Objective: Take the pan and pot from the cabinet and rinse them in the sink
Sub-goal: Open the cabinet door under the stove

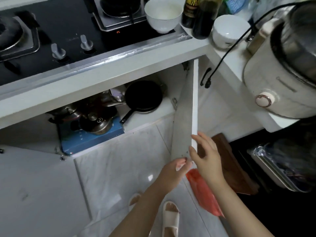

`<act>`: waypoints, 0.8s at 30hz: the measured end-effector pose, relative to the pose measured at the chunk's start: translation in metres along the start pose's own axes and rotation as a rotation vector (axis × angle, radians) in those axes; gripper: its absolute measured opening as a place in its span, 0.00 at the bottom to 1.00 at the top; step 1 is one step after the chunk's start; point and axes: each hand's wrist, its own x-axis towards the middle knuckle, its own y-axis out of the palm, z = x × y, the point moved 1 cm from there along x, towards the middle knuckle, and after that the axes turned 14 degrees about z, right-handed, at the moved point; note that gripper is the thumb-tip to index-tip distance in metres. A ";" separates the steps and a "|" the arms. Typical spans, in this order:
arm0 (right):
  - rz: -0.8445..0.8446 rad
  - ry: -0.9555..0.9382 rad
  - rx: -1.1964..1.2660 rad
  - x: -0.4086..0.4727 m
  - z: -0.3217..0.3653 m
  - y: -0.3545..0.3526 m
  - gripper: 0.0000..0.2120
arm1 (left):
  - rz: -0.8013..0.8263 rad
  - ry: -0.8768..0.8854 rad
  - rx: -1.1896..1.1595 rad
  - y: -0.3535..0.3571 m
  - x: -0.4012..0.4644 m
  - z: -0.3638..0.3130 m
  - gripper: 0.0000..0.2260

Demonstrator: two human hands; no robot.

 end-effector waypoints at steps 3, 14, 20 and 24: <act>-0.017 0.001 -0.049 -0.007 -0.018 -0.024 0.18 | 0.023 -0.019 -0.036 0.024 0.021 -0.009 0.26; -0.081 0.109 0.093 -0.015 -0.055 -0.079 0.17 | 0.011 0.063 0.050 0.058 0.061 -0.055 0.31; -0.109 0.121 0.212 -0.013 -0.065 -0.098 0.13 | 0.066 0.178 0.143 0.060 0.075 -0.079 0.42; -0.094 0.154 0.319 -0.007 -0.073 -0.111 0.12 | 0.077 0.190 0.148 0.061 0.086 -0.085 0.38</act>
